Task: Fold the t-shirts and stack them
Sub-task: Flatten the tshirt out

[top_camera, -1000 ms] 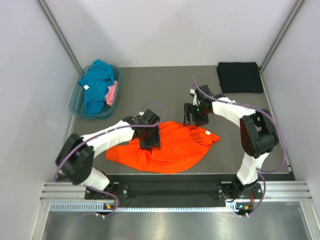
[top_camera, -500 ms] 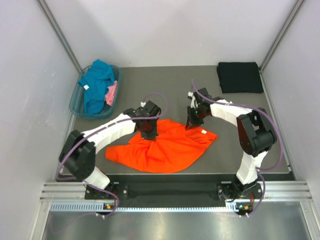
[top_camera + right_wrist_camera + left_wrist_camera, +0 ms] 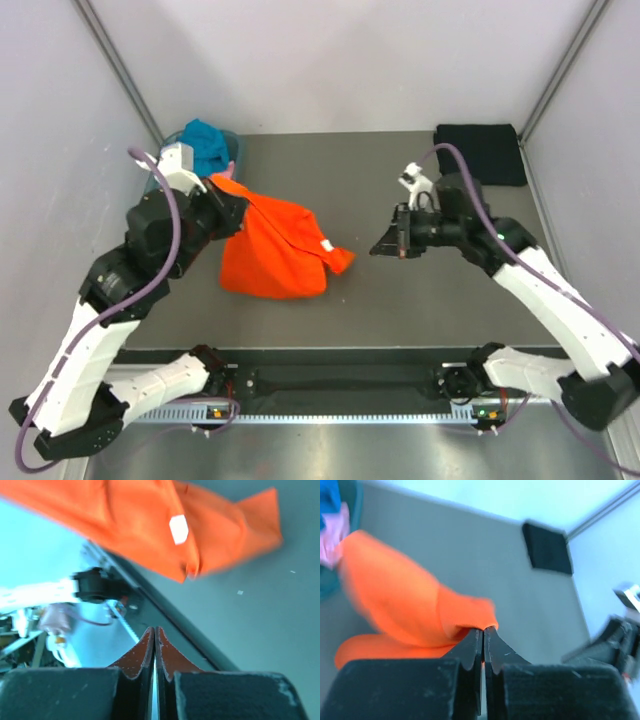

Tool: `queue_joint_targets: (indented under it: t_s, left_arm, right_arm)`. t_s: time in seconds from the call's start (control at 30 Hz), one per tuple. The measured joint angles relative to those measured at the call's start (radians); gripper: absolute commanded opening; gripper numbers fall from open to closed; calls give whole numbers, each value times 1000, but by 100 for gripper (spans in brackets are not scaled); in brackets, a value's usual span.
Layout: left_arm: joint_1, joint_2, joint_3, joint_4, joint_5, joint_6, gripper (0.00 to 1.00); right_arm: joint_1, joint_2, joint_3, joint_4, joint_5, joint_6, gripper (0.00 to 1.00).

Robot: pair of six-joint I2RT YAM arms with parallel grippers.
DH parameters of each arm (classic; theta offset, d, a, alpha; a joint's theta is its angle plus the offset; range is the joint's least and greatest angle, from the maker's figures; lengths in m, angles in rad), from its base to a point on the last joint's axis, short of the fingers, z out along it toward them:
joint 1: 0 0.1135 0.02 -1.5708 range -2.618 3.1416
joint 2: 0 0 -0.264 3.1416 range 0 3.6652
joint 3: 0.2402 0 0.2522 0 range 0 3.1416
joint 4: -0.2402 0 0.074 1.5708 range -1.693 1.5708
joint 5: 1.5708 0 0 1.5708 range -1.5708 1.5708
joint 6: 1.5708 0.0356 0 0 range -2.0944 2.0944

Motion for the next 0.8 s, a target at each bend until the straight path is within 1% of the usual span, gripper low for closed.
queue_joint_targets:
  t_s: [0.07,0.2,0.27,0.3,0.33,0.4,0.43,0.47,0.5,0.53,0.57,0.6,0.63,0.67,0.7,0.73,0.77,0.8]
  left_arm:
    - [0,35,90,0,-10,39,0]
    - [0,192,264,39,-10,143,0]
    - [1,263,294,79,-6,191,0]
    - [1,301,301,96,1,214,0]
    - [1,340,311,105,16,233,0]
    - [2,443,368,113,67,264,0]
    - [3,509,413,120,101,278,0]
    - [7,569,463,127,136,286,4]
    - [11,625,509,132,166,289,14]
    - [18,689,561,138,196,292,41]
    - [27,752,613,138,231,290,60]
    - [42,824,682,119,256,275,73]
    - [58,898,760,84,269,255,76]
    - [80,992,871,42,269,232,80]
    - [101,1074,963,-4,262,215,80]
    - [119,1143,1046,-58,248,203,80]
    - [134,1198,1091,-92,236,200,80]
    - [147,1222,1088,-117,225,196,78]
  right_arm:
    - [0,-65,39,-31,0,28,0]
    - [0,-140,106,-82,21,74,1]
    - [-8,-145,117,-98,36,81,9]
    - [-13,-141,120,-110,46,79,15]
    - [-17,-132,124,-122,58,76,29]
    - [-32,-103,136,-151,92,59,37]
    - [-42,-77,145,-169,114,44,43]
    - [-54,-55,154,-190,134,32,46]
    - [-66,-42,159,-207,153,22,49]
    - [-85,-35,161,-226,172,8,56]
    - [-100,-34,161,-244,184,-5,57]
    - [-117,-35,162,-263,196,-19,60]
    - [-132,-39,162,-278,204,-34,68]
    - [-147,-42,162,-293,209,-48,75]
    - [-155,-44,161,-301,214,-62,83]
    - [-163,-44,161,-309,222,-76,99]
    - [-172,-45,153,-309,228,-82,100]
    - [-180,-47,138,-307,231,-89,100]
